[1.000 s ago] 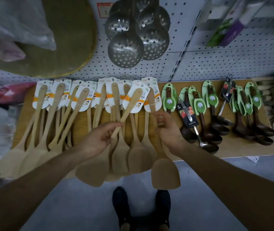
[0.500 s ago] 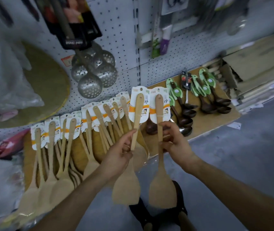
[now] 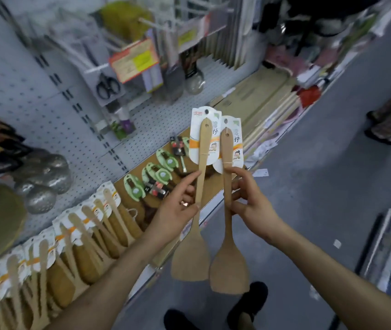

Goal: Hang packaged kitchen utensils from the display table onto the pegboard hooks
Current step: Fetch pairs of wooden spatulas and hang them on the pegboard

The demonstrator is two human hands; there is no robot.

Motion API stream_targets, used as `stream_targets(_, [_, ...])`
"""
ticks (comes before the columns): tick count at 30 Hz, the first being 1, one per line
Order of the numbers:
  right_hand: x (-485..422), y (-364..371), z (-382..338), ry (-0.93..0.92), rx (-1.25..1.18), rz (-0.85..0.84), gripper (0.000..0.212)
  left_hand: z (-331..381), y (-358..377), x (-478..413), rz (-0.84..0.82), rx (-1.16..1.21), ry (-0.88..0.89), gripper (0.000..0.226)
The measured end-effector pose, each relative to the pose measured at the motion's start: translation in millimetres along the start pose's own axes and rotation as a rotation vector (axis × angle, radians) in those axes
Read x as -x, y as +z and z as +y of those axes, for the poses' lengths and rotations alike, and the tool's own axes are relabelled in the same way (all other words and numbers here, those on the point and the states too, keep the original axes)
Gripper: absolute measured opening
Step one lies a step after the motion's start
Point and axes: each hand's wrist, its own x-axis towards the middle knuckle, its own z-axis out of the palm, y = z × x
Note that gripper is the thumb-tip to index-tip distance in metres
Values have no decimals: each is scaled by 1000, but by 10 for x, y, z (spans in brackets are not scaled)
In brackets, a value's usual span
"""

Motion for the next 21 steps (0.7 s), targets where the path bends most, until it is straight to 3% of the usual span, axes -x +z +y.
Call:
stream_targets(6, [-26,-1280,-450,-113,35,96,80,1075,657,-735,-84,-55,106,86])
stream_targets(12, [-184,-2522,-868,-212,62,192,80,2111,1325,-1473,-58,-134,262,81])
stream_targets(21, [-344,-3773,-1349,-348,86,333,78,3073,2014,-2328,-68,-175,433,68])
